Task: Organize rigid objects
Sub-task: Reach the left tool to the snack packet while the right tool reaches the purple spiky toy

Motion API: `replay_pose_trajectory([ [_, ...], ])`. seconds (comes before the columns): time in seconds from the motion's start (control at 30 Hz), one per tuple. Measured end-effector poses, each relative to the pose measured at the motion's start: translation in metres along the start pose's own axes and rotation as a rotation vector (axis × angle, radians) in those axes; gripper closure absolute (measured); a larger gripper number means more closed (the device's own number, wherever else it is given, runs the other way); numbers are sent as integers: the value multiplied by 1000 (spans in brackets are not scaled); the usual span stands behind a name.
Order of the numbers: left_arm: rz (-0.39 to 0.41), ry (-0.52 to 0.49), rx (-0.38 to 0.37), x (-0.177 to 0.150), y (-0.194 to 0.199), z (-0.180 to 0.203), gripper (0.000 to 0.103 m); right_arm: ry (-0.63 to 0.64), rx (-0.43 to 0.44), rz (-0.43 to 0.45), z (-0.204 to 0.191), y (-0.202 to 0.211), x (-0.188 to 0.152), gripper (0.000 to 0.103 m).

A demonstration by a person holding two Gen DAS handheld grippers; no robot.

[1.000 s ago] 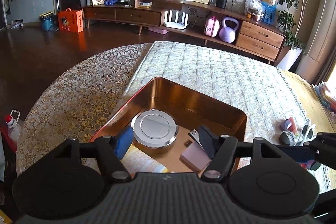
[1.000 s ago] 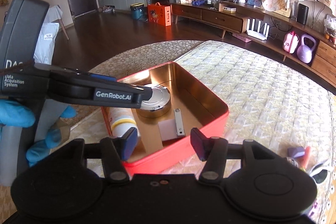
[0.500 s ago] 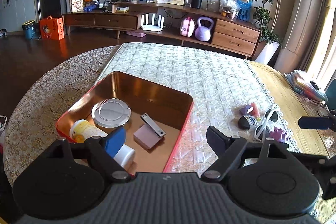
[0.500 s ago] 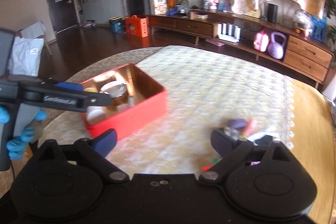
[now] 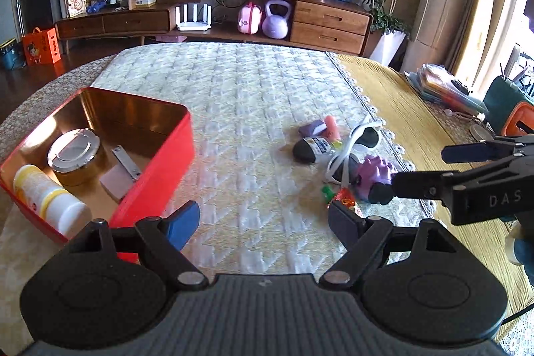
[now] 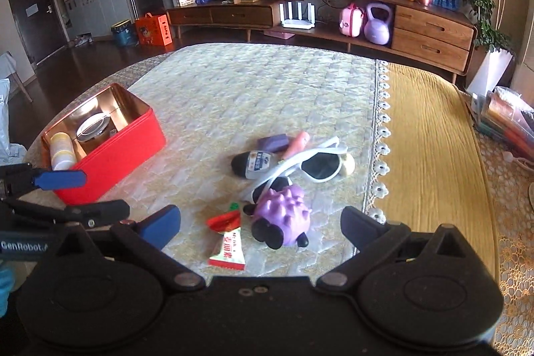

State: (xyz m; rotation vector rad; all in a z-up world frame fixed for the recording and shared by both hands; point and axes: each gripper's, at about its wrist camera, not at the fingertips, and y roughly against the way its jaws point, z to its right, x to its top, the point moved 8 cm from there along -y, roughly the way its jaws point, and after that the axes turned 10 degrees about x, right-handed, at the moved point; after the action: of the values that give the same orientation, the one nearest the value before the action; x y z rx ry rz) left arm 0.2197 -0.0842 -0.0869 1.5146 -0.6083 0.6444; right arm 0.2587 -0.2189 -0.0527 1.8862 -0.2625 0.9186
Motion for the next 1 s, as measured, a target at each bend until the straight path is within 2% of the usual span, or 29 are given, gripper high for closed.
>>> replay_pose_trajectory([
  [0.27,-44,-48,-35,-17,-26,47,19,-85,11,-40,23,-19,-4,1],
  [0.67,-79,-50,-38,-21,-61,79,19,-117,25,-83,32,-47,-7,1],
  [0.87,-61,-91,-20,-20,-69,89,19,-124,22,-101,35,-58,-9,6],
  [1.0,-52,-118,-25,-19,-71,95,21,-120,22,-109,36,-62,-12,15],
])
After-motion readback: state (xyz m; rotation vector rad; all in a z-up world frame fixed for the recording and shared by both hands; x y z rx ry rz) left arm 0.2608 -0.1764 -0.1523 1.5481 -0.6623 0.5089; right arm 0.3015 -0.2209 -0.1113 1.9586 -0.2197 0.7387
